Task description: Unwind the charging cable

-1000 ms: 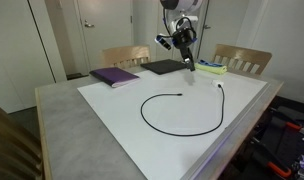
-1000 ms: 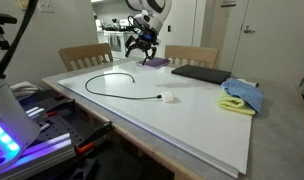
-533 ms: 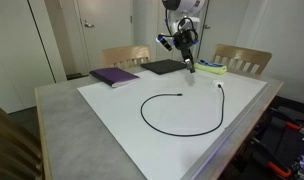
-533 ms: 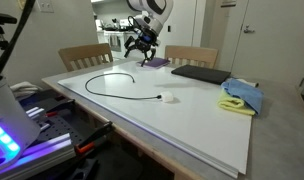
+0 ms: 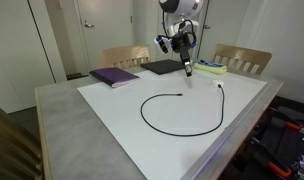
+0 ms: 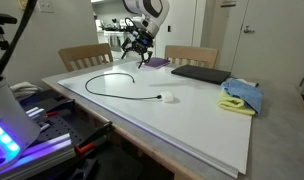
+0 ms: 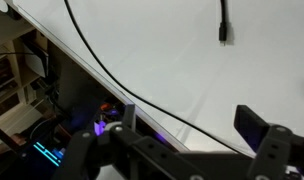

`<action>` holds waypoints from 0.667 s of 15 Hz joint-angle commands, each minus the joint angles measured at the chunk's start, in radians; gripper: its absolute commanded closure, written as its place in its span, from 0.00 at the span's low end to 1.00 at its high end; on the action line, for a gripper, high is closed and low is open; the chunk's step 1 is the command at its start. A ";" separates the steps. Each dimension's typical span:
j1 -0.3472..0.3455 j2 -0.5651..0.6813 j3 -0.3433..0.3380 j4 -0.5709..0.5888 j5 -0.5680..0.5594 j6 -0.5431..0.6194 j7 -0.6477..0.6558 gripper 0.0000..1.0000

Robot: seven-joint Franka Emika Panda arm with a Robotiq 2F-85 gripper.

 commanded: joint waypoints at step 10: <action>0.063 -0.161 0.077 -0.392 -0.083 0.626 -0.214 0.00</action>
